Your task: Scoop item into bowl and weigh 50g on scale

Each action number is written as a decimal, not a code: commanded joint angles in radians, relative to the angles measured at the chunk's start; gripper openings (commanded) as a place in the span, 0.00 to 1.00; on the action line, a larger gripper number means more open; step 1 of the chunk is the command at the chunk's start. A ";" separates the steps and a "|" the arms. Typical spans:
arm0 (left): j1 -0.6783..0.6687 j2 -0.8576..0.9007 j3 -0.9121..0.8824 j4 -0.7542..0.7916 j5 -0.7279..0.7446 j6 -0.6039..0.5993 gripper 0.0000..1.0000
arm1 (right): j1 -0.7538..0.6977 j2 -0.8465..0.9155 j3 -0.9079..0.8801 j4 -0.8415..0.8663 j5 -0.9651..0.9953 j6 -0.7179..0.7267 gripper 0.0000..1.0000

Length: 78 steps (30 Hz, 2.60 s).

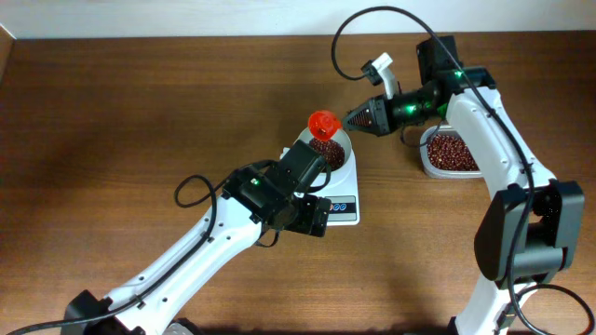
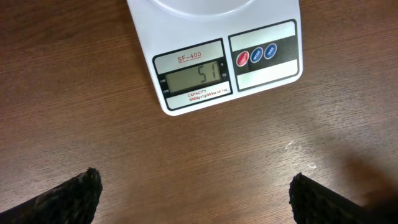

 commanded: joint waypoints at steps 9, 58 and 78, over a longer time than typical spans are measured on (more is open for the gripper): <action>-0.002 -0.008 -0.007 0.001 0.004 -0.013 0.99 | -0.045 0.011 0.056 -0.031 -0.014 0.072 0.04; -0.002 -0.008 -0.008 0.001 0.004 -0.013 0.99 | 0.150 0.012 -0.041 -0.083 0.270 -0.003 0.04; -0.002 -0.008 -0.008 0.001 0.004 -0.013 0.99 | 0.008 0.012 -0.039 -0.060 0.049 0.039 0.04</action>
